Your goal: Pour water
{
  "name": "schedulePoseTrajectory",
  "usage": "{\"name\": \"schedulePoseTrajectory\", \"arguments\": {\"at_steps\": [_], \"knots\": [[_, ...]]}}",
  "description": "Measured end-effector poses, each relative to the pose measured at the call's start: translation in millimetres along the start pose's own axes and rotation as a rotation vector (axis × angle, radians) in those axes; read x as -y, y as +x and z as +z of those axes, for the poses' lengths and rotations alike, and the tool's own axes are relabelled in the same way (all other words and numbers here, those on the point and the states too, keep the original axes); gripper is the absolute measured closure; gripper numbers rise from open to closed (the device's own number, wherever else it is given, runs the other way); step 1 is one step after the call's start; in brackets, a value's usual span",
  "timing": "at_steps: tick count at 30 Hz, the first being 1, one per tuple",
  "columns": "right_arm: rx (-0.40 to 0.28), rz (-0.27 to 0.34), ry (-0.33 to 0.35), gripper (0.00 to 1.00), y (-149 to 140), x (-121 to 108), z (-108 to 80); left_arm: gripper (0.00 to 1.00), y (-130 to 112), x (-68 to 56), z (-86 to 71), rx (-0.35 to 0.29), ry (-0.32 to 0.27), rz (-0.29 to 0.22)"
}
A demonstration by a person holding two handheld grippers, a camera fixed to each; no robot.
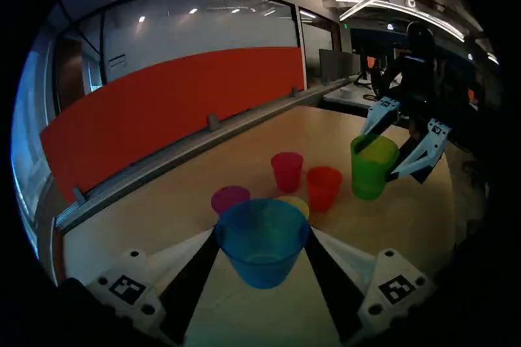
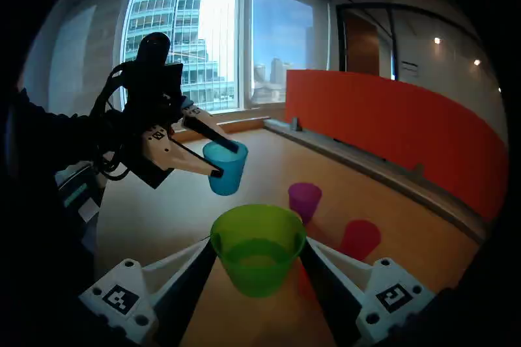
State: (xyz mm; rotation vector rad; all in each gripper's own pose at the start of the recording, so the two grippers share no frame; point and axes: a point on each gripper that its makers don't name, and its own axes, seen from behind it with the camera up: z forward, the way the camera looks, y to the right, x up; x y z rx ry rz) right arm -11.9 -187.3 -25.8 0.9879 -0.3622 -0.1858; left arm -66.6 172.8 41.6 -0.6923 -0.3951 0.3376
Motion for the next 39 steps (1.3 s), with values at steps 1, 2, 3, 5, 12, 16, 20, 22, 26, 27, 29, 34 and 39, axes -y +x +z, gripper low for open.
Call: {"name": "schedulePoseTrajectory", "arguments": {"at_steps": [1, 2, 3, 5, 12, 16, 20, 22, 26, 27, 29, 34, 39], "knots": [[0.006, 0.001, 0.001, 0.09, -1.6, -0.3, 0.8, 0.11, -3.3, -0.7, 0.9, 0.010, -0.003, 0.004], [0.011, 0.002, 0.002, 0.09, -3.1, -0.5, 1.6, 0.11, -6.2, -1.4, 1.7, 0.018, -0.006, 0.008], [0.017, 0.002, 0.003, 0.10, -4.5, -0.7, 2.3, 0.11, -9.1, -2.0, 2.5, 0.027, -0.009, 0.011], [0.028, -0.001, 0.005, 0.09, -7.6, -0.8, 4.2, 0.11, -15.3, -3.2, 4.2, 0.045, -0.017, 0.015], [0.072, -0.005, 0.009, 0.10, -20.0, -1.7, 11.7, 0.11, -31.5, -7.6, 10.8, 0.097, -0.046, 0.028], [0.091, -0.006, 0.015, 0.10, -26.6, -0.8, 14.7, 0.11, -41.0, -10.1, 16.4, 0.128, -0.058, 0.044], [0.115, -0.009, 0.018, 0.09, -34.0, -0.5, 17.3, 0.11, -50.4, -12.0, 22.4, 0.156, -0.066, 0.059], [0.128, -0.012, 0.020, 0.09, -38.3, -0.3, 18.6, 0.11, -54.3, -12.8, 25.1, 0.167, -0.072, 0.062], [0.152, -0.017, 0.027, 0.09, -46.7, 1.3, 21.5, 0.11, -61.3, -14.3, 30.2, 0.183, -0.084, 0.059], [0.157, -0.018, 0.029, 0.09, -48.6, 1.9, 22.3, 0.11, -63.0, -14.4, 31.4, 0.186, -0.086, 0.058], [0.165, -0.015, 0.035, 0.09, -52.1, 3.3, 23.9, 0.11, -66.1, -14.2, 34.2, 0.191, -0.090, 0.055], [0.180, -0.011, 0.044, 0.09, -58.0, 5.2, 27.4, 0.11, -72.6, -14.5, 39.6, 0.197, -0.097, 0.047], [0.193, -0.014, 0.050, 0.09, -63.4, 6.9, 30.6, 0.11, -78.4, -16.0, 42.7, 0.199, -0.105, 0.040]]}}
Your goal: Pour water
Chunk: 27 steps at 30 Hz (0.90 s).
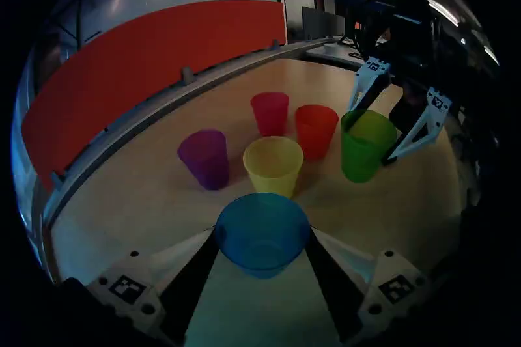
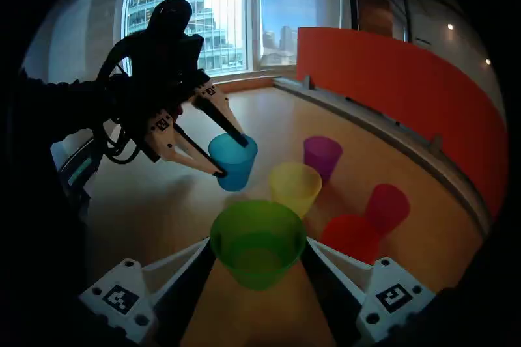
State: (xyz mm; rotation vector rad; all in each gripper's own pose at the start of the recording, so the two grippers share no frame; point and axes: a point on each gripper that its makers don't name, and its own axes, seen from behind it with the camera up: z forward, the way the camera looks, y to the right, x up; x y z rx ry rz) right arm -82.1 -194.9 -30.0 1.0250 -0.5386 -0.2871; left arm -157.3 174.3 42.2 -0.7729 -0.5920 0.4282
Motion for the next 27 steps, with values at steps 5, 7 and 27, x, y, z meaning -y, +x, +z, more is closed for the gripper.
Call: {"name": "schedulePoseTrajectory", "arguments": {"at_steps": [5, 7, 27], "knots": [[0.007, -0.003, 0.004, 0.09, -2.2, 2.5, 3.2, 0.11, -4.4, -1.0, 3.8, 0.001, -0.003, -0.003], [0.009, -0.003, 0.006, 0.09, -3.1, 3.3, 3.8, 0.11, -5.7, -1.4, 5.0, 0.001, -0.006, -0.004], [0.024, 0.005, 0.002, 0.09, -11.8, 3.6, 6.8, 0.11, -20.8, -1.3, 8.7, 0.011, -0.013, -0.034]]}}
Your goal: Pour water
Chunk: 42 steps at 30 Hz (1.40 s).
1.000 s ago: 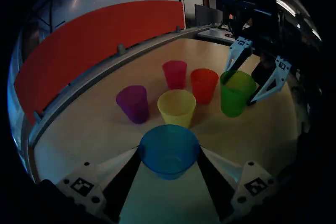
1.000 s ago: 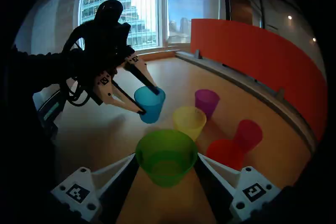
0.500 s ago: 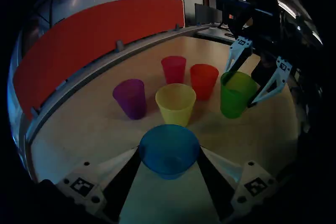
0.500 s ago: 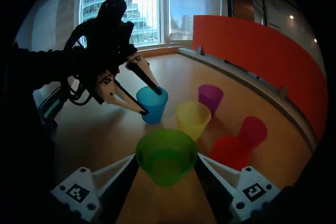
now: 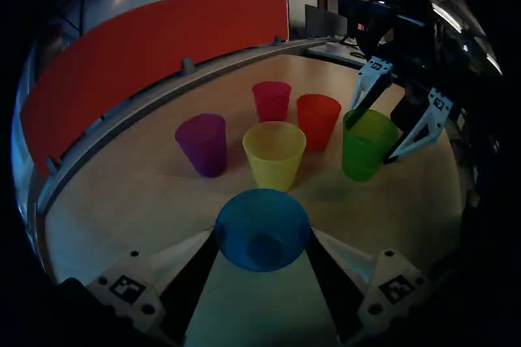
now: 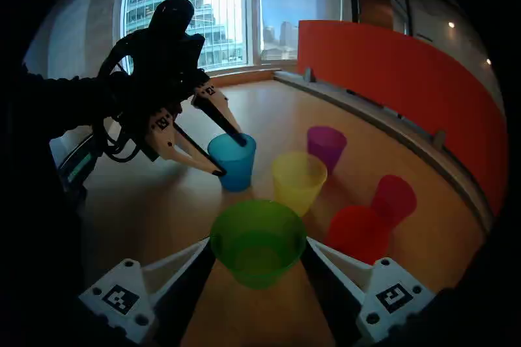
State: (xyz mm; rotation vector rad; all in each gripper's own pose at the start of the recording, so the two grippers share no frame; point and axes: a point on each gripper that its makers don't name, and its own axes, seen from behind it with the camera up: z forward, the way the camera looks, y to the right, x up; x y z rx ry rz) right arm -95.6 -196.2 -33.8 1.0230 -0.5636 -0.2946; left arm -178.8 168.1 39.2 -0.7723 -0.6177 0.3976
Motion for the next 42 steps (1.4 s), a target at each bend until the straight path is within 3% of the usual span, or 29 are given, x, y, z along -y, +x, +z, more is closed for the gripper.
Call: {"name": "schedulePoseTrajectory", "arguments": {"at_steps": [11, 15, 23, 42], "knots": [[0.009, -0.002, -0.001, 0.09, -6.6, 0.8, 4.0, 0.11, -7.4, 1.6, 2.1, 0.027, 0.001, 0.010], [0.010, -0.002, -0.003, 0.09, -7.7, -0.1, 4.7, 0.04, -9.2, 2.1, 3.1, 0.035, 0.004, 0.011], [0.010, -0.001, -0.005, 0.09, -11.0, -0.4, 7.2, 0.04, -16.7, 5.7, 1.6, 0.061, 0.028, 0.035], [0.016, 0.013, -0.020, 0.09, -24.2, -0.7, 10.2, 0.04, -31.3, 3.9, -11.7, 0.069, 0.048, 0.020]]}}
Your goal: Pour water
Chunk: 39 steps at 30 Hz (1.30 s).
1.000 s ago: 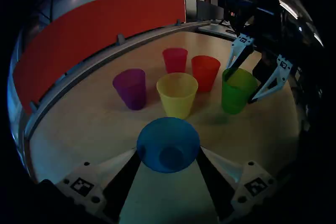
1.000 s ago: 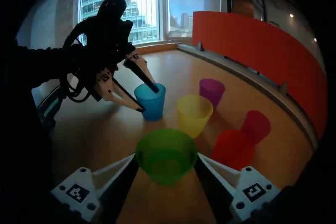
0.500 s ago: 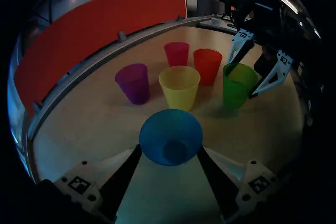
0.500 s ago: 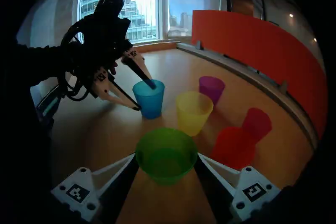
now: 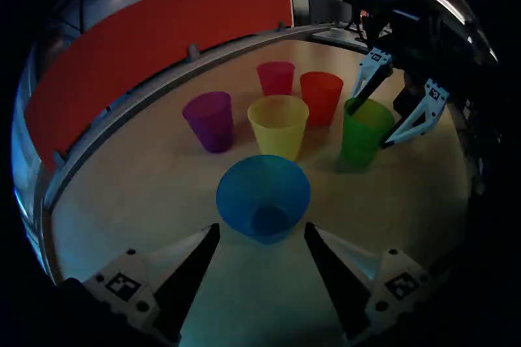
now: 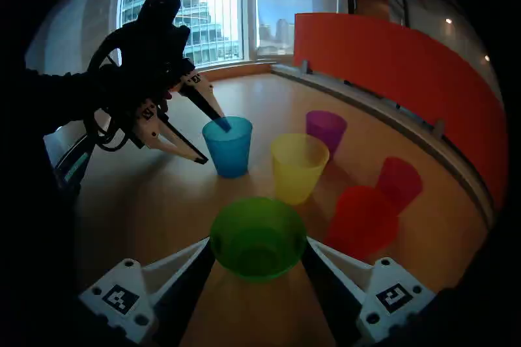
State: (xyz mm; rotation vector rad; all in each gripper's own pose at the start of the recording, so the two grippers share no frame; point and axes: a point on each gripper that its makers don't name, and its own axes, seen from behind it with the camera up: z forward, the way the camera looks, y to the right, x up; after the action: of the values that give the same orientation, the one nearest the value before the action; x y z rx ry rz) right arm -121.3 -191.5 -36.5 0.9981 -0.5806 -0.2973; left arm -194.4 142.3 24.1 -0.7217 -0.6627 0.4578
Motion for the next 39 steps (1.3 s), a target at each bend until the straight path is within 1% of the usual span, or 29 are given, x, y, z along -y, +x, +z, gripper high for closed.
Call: {"name": "schedulePoseTrajectory", "arguments": {"at_steps": [9, 13, 15, 18, 24, 30, 39], "knots": [[0.000, -0.002, -0.020, 0.06, -3.1, -1.6, -2.0, 0.04, -1.1, -5.7, -3.3, 0.009, 0.001, 0.003], [0.006, 0.009, -0.022, 0.03, -6.3, -0.8, -3.5, 0.04, -2.1, -4.1, -6.3, 0.007, 0.009, 0.000], [0.008, 0.013, -0.022, 0.01, -7.8, 0.0, -4.5, 0.03, -2.7, -3.1, -8.0, 0.006, 0.013, -0.005], [0.003, 0.016, -0.028, 0.00, -7.5, 0.2, -7.6, 0.04, -3.7, -0.7, -11.1, -0.001, 0.022, -0.015], [0.002, 0.024, -0.048, 0.00, -12.6, -1.3, -18.1, 0.04, -5.2, 5.2, -22.7, -0.021, 0.046, -0.037], [-0.017, 0.039, -0.076, 0.00, -11.5, -2.9, -31.1, 0.03, -5.9, 8.5, -34.7, -0.045, 0.072, -0.062], [-0.039, 0.052, -0.116, 0.00, -12.2, -3.1, -53.7, 0.04, -9.8, 5.4, -51.4, -0.074, 0.095, -0.100]]}}
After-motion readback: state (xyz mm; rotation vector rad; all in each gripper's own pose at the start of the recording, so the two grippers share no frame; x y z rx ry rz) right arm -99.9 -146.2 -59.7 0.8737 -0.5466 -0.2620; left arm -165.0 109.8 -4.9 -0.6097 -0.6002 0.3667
